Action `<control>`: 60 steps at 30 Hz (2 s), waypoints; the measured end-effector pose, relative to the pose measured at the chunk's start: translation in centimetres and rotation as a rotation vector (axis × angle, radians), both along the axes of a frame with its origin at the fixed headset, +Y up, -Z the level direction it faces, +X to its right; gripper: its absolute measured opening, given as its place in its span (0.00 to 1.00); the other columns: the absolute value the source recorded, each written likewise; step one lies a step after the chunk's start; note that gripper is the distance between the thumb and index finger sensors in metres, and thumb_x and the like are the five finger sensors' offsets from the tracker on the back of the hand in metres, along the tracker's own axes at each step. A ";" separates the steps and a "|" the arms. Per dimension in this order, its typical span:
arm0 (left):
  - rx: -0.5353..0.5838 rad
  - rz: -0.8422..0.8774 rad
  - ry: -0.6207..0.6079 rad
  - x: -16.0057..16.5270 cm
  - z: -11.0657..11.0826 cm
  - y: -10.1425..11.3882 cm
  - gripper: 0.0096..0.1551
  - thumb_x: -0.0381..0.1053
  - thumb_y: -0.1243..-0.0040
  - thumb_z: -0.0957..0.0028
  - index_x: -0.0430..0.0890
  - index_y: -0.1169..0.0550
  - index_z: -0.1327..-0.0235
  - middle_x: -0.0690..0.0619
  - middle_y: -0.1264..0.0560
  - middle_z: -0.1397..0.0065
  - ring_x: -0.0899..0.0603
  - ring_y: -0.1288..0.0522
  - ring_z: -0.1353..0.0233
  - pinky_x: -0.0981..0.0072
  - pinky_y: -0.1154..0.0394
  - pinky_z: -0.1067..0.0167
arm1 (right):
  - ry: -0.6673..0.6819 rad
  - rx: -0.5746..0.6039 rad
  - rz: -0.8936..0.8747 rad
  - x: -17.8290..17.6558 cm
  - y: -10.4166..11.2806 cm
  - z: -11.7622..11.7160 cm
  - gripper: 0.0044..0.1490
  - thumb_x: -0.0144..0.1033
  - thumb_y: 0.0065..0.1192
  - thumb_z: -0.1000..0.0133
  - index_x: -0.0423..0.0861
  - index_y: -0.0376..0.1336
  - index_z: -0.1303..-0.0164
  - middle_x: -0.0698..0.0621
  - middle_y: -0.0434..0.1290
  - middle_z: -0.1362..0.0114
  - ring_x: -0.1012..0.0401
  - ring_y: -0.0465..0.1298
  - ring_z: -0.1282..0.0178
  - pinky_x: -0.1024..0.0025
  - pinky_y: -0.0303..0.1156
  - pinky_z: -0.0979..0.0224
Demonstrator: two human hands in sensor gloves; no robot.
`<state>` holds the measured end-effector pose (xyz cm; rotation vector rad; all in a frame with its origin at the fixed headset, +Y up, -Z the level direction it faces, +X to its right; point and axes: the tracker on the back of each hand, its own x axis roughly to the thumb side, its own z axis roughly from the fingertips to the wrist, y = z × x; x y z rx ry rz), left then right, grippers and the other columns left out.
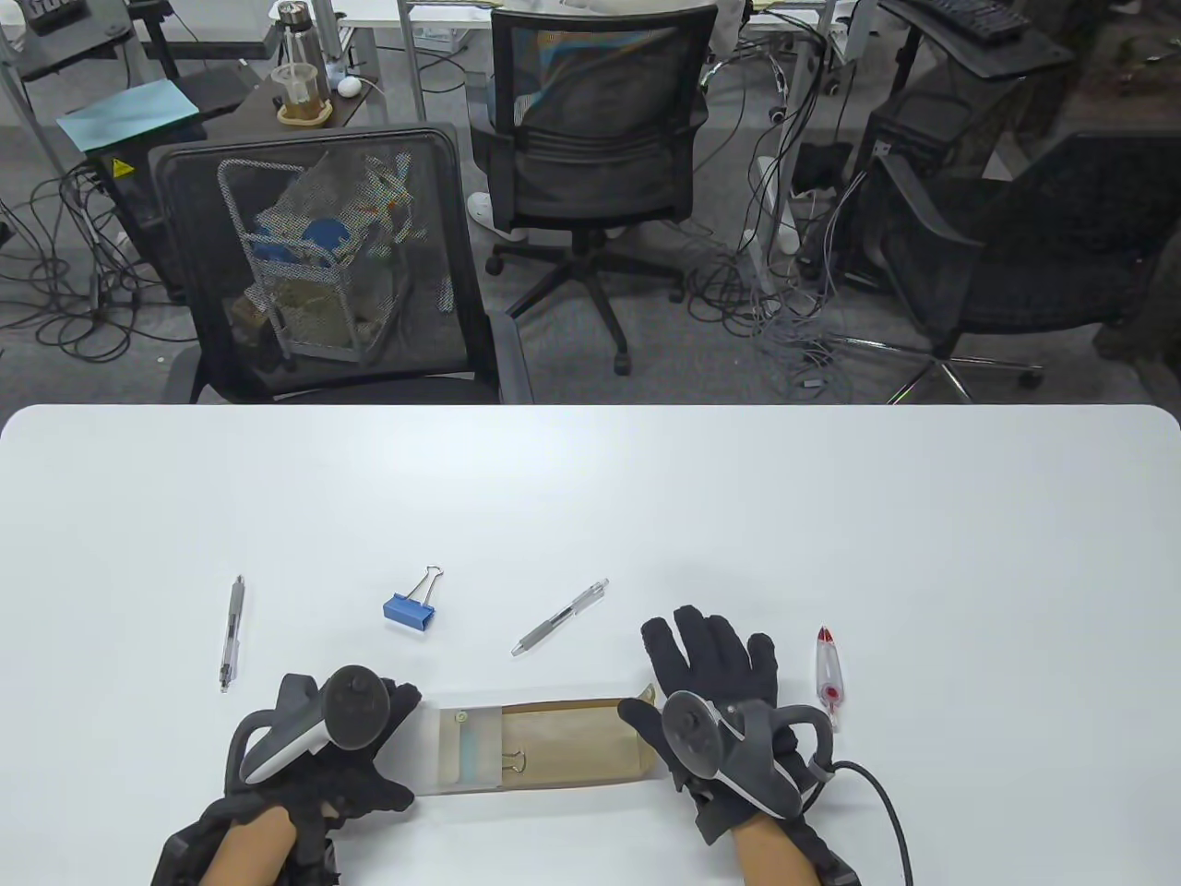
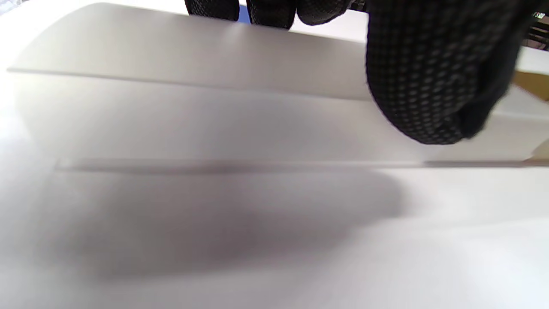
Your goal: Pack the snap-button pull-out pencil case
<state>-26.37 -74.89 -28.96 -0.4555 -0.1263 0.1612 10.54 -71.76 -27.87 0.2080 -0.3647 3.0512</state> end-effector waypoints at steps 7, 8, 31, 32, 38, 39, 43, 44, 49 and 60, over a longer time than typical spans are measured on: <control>0.099 -0.002 0.233 0.8 -4.1 3.1 0.59 0.66 0.25 0.67 0.62 0.41 0.20 0.57 0.45 0.12 0.38 0.46 0.11 0.34 0.53 0.18 | 0.007 0.006 -0.008 0.0 -0.1 0.0 0.53 0.81 0.47 0.57 0.68 0.51 0.20 0.57 0.57 0.11 0.54 0.63 0.14 0.38 0.57 0.17; 0.091 -0.033 0.278 1.2 -4.9 3.2 0.59 0.66 0.26 0.66 0.62 0.41 0.20 0.57 0.46 0.12 0.38 0.46 0.11 0.33 0.54 0.18 | 0.009 0.005 -0.010 0.0 -0.1 0.0 0.53 0.81 0.47 0.56 0.68 0.51 0.20 0.57 0.57 0.11 0.54 0.63 0.14 0.38 0.57 0.17; -0.020 -0.341 0.607 4.6 -14.5 -1.2 0.47 0.64 0.28 0.65 0.61 0.31 0.27 0.60 0.32 0.21 0.42 0.34 0.17 0.37 0.48 0.18 | 0.018 -0.009 -0.023 0.2 -0.2 0.1 0.52 0.81 0.47 0.56 0.68 0.51 0.20 0.57 0.57 0.10 0.54 0.63 0.14 0.38 0.57 0.17; -0.031 -0.342 0.603 4.6 -14.5 -1.2 0.46 0.64 0.29 0.64 0.61 0.31 0.27 0.60 0.32 0.21 0.42 0.34 0.17 0.37 0.48 0.18 | 0.018 -0.008 -0.023 0.2 -0.2 0.1 0.52 0.81 0.47 0.56 0.68 0.51 0.20 0.57 0.57 0.10 0.54 0.63 0.14 0.38 0.57 0.17; -0.037 -0.296 0.582 4.3 -14.0 -0.5 0.46 0.61 0.28 0.64 0.61 0.30 0.27 0.59 0.32 0.21 0.41 0.33 0.18 0.37 0.48 0.18 | 0.019 -0.009 -0.026 0.2 -0.2 0.1 0.52 0.81 0.47 0.56 0.68 0.51 0.20 0.56 0.57 0.10 0.54 0.63 0.14 0.38 0.57 0.17; -0.032 -0.279 0.569 4.3 -13.9 -0.3 0.46 0.61 0.28 0.64 0.61 0.31 0.27 0.58 0.32 0.21 0.41 0.33 0.18 0.37 0.48 0.18 | 0.020 -0.010 -0.027 0.2 -0.2 0.1 0.52 0.81 0.47 0.56 0.68 0.51 0.20 0.57 0.57 0.10 0.54 0.63 0.14 0.38 0.57 0.17; 0.036 -0.156 0.447 4.9 -12.4 1.1 0.46 0.59 0.28 0.64 0.61 0.31 0.26 0.58 0.34 0.20 0.41 0.34 0.18 0.36 0.48 0.18 | 0.020 -0.016 -0.022 0.1 -0.3 0.1 0.52 0.81 0.47 0.56 0.68 0.51 0.20 0.57 0.56 0.10 0.54 0.62 0.13 0.38 0.56 0.17; 0.056 -0.125 0.389 5.2 -11.7 1.5 0.46 0.58 0.27 0.64 0.61 0.31 0.26 0.58 0.34 0.20 0.41 0.34 0.18 0.36 0.48 0.18 | 0.021 -0.017 -0.021 0.0 -0.3 0.1 0.52 0.81 0.47 0.56 0.68 0.51 0.20 0.56 0.56 0.10 0.54 0.62 0.13 0.38 0.56 0.17; 0.175 -0.037 0.089 7.0 -7.2 3.5 0.46 0.58 0.27 0.65 0.62 0.31 0.27 0.59 0.34 0.20 0.41 0.34 0.18 0.35 0.47 0.19 | 0.021 -0.016 -0.015 -0.1 -0.3 0.1 0.53 0.81 0.47 0.56 0.68 0.51 0.20 0.56 0.56 0.10 0.54 0.62 0.13 0.38 0.56 0.17; 0.264 0.036 -0.215 8.1 2.3 3.6 0.46 0.59 0.27 0.66 0.63 0.30 0.27 0.60 0.33 0.20 0.42 0.32 0.18 0.36 0.46 0.19 | 0.014 -0.023 0.009 -0.3 -0.3 0.2 0.52 0.80 0.47 0.56 0.68 0.51 0.20 0.56 0.56 0.10 0.54 0.62 0.13 0.38 0.57 0.17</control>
